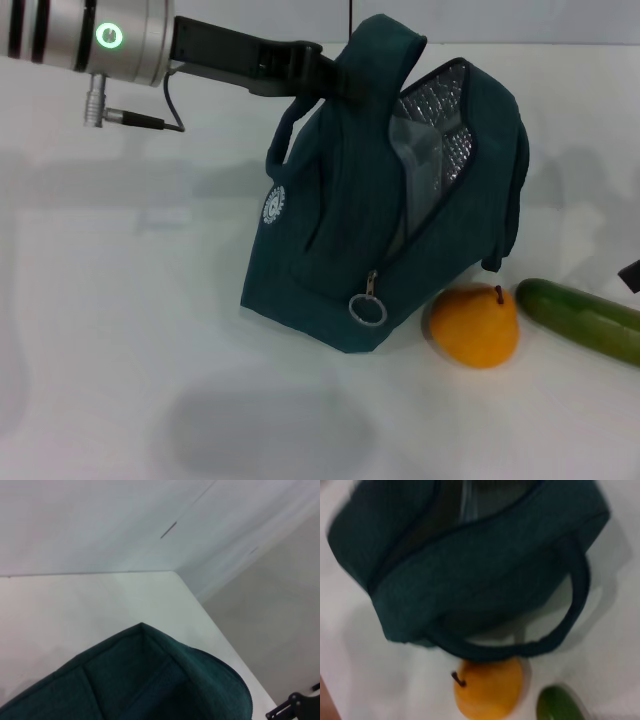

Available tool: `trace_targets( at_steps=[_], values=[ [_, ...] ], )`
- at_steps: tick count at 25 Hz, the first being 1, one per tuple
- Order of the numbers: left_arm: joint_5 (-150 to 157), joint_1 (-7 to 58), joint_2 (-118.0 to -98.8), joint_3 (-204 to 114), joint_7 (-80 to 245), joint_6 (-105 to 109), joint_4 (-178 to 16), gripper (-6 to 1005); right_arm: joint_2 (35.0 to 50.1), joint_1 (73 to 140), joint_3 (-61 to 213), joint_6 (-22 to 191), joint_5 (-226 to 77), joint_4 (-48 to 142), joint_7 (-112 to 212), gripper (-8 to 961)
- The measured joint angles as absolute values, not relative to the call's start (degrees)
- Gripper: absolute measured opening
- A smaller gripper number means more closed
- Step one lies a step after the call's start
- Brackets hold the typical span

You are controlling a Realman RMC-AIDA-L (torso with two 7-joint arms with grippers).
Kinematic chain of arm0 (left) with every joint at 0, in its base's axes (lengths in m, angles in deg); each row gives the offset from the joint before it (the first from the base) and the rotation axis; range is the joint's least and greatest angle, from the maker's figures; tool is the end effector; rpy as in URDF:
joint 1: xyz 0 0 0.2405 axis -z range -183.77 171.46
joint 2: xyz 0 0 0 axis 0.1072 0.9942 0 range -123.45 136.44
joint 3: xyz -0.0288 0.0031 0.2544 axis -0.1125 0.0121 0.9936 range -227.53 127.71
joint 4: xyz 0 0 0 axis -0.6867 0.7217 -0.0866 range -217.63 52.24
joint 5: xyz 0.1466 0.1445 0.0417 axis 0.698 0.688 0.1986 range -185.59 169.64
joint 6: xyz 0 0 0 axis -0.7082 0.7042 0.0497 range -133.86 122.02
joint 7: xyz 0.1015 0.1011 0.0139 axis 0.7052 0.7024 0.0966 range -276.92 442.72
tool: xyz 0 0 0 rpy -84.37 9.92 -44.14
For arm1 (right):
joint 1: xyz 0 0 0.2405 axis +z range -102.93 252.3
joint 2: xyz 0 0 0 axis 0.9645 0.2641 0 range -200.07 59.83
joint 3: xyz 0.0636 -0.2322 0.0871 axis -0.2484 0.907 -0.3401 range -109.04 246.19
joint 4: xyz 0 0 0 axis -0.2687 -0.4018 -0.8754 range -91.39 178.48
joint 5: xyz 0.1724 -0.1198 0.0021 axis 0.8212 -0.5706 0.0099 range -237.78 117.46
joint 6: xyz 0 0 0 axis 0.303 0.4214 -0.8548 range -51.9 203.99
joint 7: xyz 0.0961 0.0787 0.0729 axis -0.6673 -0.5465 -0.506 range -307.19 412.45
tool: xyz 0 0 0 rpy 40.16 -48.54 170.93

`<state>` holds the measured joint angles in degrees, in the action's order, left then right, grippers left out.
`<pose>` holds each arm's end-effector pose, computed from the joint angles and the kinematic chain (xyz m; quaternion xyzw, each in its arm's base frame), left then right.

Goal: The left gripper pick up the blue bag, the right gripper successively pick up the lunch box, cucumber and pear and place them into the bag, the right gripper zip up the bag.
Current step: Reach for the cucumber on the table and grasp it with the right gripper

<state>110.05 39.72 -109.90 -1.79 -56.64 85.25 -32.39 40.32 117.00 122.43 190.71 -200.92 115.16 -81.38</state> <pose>-0.1464 0.3969 0.0295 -0.8673 -0.4625 -0.1834 0.0138 0.1835 0.3535 0.0993 -0.9268 0.3506 -0.1208 0.0593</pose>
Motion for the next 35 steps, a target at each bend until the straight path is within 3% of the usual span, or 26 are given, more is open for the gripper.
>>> trace_targets(
  at_steps=[6, 9, 35],
  values=[
    [110.1, 39.7, -110.2, -2.4, -56.4, 85.0, -32.6, 53, 44.59, 123.0, 126.6, 191.4, -213.3, 114.2, -81.9, 701],
    [110.1, 39.7, -110.25, -2.4, -56.3, 84.7, -32.6, 53, 45.46, 124.0, 130.0, 189.6, -214.8, 113.4, -82.3, 702],
    [110.0, 39.9, -110.33, -2.5, -54.2, 83.6, -33.2, 54, 46.07, 124.1, 151.1, 174.8, -214.1, 100.7, -83.2, 697]
  ],
)
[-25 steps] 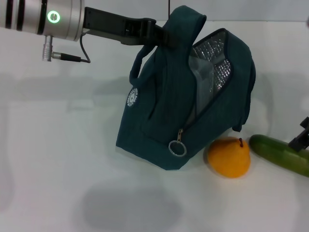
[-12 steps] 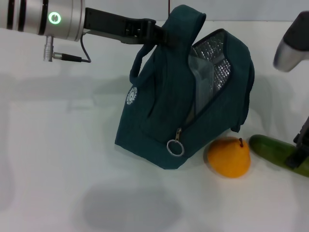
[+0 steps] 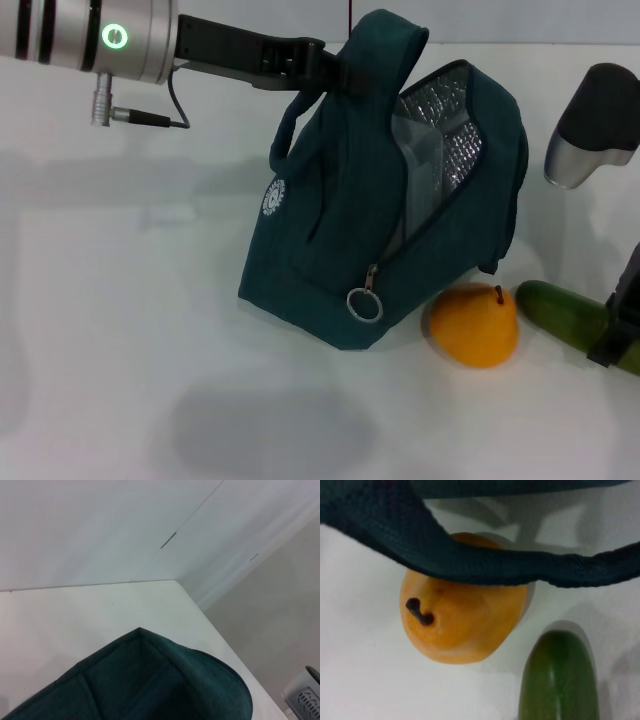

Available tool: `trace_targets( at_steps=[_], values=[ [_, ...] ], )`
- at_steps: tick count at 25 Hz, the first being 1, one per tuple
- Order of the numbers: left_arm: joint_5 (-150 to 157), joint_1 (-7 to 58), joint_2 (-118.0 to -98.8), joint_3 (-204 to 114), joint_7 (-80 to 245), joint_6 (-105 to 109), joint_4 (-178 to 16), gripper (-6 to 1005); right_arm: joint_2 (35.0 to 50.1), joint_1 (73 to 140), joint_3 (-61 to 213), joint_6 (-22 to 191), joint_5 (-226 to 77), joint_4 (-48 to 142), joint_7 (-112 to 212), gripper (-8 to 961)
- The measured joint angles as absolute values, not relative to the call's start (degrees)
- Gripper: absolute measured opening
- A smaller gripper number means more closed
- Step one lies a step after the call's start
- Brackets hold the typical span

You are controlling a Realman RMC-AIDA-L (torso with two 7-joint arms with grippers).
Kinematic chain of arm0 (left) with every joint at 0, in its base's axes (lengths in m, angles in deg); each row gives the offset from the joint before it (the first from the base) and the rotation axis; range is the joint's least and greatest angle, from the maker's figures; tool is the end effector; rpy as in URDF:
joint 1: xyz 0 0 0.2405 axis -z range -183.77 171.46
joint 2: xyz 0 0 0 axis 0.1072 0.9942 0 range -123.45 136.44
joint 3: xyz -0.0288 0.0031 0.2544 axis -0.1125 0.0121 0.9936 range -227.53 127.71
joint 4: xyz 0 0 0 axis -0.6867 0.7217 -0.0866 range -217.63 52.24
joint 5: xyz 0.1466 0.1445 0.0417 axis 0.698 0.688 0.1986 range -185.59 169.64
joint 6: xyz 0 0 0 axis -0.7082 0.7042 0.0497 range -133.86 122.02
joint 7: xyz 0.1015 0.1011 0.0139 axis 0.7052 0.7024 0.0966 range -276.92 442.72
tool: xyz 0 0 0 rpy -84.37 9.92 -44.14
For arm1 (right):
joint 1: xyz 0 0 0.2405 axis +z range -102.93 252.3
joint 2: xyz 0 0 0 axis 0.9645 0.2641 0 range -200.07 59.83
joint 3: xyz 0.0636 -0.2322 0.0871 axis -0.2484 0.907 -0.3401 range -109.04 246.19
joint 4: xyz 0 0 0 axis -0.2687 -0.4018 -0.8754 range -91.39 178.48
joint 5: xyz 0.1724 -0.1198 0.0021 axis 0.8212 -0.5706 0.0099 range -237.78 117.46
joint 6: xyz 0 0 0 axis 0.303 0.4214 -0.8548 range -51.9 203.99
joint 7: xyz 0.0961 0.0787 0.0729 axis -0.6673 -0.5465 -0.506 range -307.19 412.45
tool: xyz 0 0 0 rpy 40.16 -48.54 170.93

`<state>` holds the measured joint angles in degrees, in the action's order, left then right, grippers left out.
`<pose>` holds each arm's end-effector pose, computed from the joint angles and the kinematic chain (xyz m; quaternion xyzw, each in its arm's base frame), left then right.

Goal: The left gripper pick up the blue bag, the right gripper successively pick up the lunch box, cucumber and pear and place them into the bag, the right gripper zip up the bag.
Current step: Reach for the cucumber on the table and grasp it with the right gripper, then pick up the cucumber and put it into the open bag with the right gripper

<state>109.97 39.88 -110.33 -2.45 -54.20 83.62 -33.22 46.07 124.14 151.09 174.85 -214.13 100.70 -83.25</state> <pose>-0.1470 0.4001 0.0267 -0.8707 -0.4516 -0.1934 0.0244 0.1841 0.3628 -0.0101 -0.9048 0.2371 -0.3502 0.0502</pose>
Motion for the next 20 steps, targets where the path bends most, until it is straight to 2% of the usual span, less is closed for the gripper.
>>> trace_targets(
  at_steps=[6, 11, 14, 20],
  values=[
    [110.0, 39.9, -110.3, -2.5, -54.2, 83.6, -33.2, 54, 46.06, 124.1, 151.2, 174.7, -214.1, 100.6, -83.2, 695],
    [109.9, 39.9, -110.3, -2.5, -54.2, 83.6, -33.2, 54, 46.05, 124.1, 151.9, 174.7, -214.1, 99.4, -83.2, 630],
    [109.9, 39.8, -110.32, -2.5, -54.2, 83.6, -33.2, 55, 46.02, 123.7, 151.3, 174.6, -214.1, 98.8, -83.3, 630],
    [109.5, 39.1, -110.37, -2.4, -54.2, 83.6, -33.2, 55, 45.27, 120.4, 141.4, 175.8, -212.9, 101.6, -82.3, 629]
  ],
)
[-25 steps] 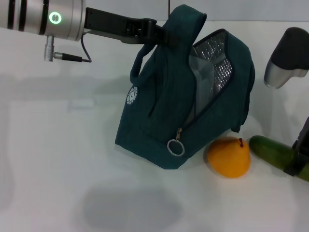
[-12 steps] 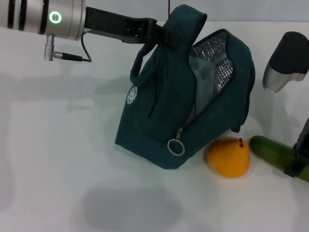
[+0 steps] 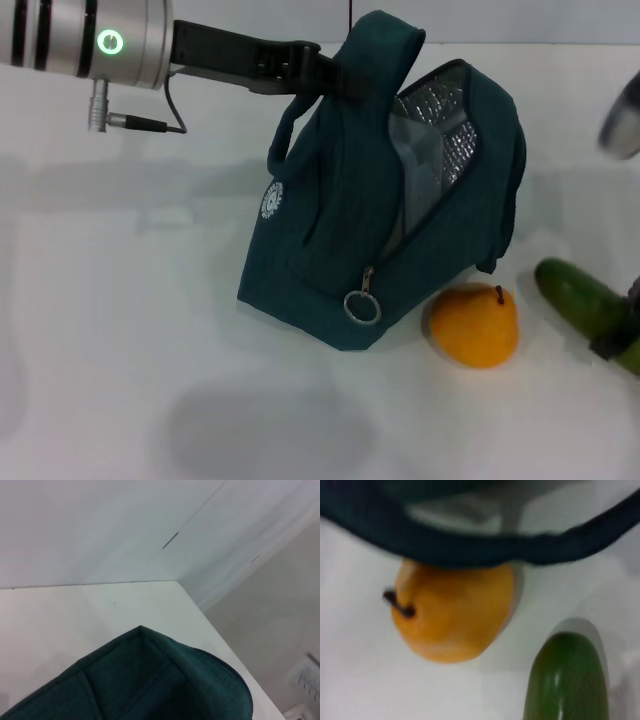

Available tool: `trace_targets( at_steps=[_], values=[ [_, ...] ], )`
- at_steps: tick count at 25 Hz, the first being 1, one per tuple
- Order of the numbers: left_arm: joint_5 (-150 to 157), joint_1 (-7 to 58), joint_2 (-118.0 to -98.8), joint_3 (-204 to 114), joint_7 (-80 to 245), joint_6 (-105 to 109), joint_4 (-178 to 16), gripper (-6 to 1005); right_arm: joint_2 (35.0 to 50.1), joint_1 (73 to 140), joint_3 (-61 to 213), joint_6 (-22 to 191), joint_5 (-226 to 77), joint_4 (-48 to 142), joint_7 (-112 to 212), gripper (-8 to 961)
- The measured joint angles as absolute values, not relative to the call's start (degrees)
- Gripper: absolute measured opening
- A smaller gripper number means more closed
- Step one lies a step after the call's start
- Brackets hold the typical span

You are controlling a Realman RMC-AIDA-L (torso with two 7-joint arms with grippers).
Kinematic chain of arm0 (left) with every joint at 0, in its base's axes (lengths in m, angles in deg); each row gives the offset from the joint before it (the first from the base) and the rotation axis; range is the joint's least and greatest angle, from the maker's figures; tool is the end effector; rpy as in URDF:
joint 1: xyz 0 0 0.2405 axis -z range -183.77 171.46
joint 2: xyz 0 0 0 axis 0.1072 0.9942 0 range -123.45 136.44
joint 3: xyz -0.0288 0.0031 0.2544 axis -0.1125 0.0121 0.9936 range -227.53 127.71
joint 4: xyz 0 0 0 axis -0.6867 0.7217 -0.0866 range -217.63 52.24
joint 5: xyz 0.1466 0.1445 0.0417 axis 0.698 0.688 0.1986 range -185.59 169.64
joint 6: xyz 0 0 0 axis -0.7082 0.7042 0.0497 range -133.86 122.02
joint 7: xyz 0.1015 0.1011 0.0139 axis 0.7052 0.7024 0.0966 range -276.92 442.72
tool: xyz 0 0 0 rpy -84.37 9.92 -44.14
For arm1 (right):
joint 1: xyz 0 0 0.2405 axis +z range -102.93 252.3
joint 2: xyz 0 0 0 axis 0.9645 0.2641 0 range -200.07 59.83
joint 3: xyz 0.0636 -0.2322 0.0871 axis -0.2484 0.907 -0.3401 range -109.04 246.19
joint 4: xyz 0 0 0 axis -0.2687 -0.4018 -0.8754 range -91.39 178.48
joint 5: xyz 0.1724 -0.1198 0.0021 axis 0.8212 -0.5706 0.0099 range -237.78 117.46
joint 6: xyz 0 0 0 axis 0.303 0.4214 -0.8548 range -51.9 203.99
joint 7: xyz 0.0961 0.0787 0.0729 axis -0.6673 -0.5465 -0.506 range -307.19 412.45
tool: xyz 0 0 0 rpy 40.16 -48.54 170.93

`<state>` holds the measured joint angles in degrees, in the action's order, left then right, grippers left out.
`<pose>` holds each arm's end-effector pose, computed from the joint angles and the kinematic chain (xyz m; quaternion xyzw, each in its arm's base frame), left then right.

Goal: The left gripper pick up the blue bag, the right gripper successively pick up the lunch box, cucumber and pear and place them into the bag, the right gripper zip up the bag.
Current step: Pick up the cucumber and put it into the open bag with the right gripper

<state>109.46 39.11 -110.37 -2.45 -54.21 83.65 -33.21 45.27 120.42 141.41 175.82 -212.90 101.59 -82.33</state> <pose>-0.1510 0.3980 0.0269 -0.8671 -0.4568 -0.1974 0.0237 0.2045 0.3614 0.0108 -0.9052 0.3107 -0.2847 0.0552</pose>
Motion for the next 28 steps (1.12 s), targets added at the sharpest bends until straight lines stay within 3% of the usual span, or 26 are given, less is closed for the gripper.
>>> trace_targets(
  at_steps=[10, 16, 21, 28],
  values=[
    [109.4, 39.3, -110.32, -2.5, -54.2, 83.7, -33.2, 55, 40.53, 112.7, 114.0, 180.2, -199.9, 106.1, -76.2, 626],
    [109.1, 39.6, -110.32, -2.4, -54.3, 83.8, -33.2, 56, 39.84, 107.5, 95.8, 181.4, -179.6, 107.1, -64.9, 624],
    [105.6, 39.3, -110.73, -2.3, -54.2, 83.9, -33.2, 56, 40.27, 104.6, 94.8, 181.5, -157.6, 98.1, -51.8, 625],
    [103.0, 39.1, -110.81, -2.5, -54.6, 83.8, -33.9, 56, 43.8, 107.1, 94.8, 181.6, -150.1, 85.3, -36.0, 626]
  ],
)
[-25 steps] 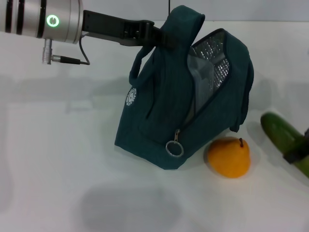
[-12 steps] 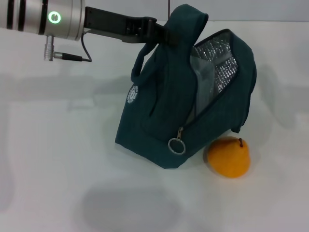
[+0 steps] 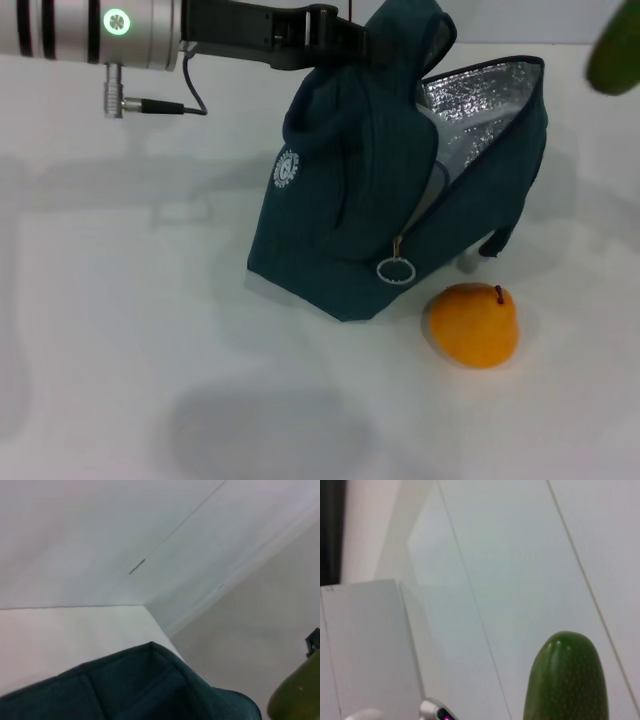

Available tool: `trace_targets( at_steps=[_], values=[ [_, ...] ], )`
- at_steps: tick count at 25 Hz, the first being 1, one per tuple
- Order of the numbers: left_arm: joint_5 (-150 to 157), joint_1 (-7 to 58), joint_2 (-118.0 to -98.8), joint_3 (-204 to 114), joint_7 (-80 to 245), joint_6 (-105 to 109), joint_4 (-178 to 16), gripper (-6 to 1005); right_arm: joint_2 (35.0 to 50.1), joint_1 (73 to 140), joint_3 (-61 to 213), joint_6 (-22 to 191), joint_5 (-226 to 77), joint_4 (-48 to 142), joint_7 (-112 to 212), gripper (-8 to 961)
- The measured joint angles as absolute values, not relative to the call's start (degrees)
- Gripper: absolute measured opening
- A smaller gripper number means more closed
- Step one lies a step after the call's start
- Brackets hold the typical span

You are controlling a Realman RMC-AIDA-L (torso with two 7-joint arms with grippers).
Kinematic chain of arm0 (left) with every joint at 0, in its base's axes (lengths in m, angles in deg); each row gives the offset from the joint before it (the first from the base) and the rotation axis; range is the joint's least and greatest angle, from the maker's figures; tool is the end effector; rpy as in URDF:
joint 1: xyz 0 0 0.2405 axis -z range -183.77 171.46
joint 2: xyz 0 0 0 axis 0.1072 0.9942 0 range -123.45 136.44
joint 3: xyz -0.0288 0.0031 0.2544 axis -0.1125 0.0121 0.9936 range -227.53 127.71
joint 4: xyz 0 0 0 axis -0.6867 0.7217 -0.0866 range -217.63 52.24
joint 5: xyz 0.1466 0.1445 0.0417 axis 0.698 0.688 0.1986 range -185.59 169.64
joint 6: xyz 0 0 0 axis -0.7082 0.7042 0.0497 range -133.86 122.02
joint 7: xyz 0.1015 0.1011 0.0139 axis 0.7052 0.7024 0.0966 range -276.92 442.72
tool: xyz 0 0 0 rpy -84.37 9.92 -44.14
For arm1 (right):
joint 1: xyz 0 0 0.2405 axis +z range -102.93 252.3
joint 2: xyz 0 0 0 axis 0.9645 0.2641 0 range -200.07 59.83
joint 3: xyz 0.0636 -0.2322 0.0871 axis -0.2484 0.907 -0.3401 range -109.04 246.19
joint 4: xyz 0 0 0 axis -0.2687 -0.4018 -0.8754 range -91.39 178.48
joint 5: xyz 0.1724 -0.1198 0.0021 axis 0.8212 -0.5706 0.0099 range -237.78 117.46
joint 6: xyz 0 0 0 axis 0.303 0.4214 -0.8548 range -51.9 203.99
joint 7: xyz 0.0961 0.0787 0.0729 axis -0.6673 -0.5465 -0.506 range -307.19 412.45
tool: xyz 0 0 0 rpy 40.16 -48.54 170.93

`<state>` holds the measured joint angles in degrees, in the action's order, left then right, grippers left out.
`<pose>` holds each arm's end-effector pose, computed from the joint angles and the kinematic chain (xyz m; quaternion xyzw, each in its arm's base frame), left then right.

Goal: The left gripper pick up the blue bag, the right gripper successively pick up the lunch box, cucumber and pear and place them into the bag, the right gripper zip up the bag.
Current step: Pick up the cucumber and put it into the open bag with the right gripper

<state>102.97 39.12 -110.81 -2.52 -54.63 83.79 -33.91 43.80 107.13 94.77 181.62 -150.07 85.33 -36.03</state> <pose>-0.1366 0.3976 0.0286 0.8544 0.4556 0.2499 0.0036 0.2162 0.3448 0.1228 -0.8396 0.1467 0.4930 0.1743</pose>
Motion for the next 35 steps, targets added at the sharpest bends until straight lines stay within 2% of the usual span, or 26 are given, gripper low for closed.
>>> trace_targets(
  at_steps=[2, 4, 9, 17, 24, 35],
  values=[
    [102.2, 39.2, -110.76, -2.6, -54.5, 83.7, -35.4, 56, 44.79, 108.1, 95.1, 181.5, -149.9, 82.2, -32.7, 626],
    [101.8, 39.4, -110.65, -2.8, -54.4, 83.7, -36.3, 56, 45.11, 108.9, 95.7, 181.5, -149.4, 78.5, -30.2, 626],
    [101.7, 39.4, -110.71, -3.1, -54.2, 83.5, -36.9, 57, 45.22, 111.9, 96.2, 181.9, -147.8, 66.7, -23.7, 624],
    [101.7, 39.3, -110.62, -3.1, -53.3, 82.4, -37.1, 57, 45.77, 112.6, 96.2, 178.8, -147.6, 55.3, -16.5, 628],
    [101.8, 39.4, -110.57, -3.1, -53.2, 82.1, -37.1, 57, 46.03, 113.0, 96.2, 173.7, -147.8, 47.1, -12.8, 635],
    [101.8, 39.5, -110.72, -3.2, -52.6, 82.0, -37.2, 58, 46.07, 117.2, 99.9, 163.7, -149.6, 39.4, -10.4, 647]
  ],
)
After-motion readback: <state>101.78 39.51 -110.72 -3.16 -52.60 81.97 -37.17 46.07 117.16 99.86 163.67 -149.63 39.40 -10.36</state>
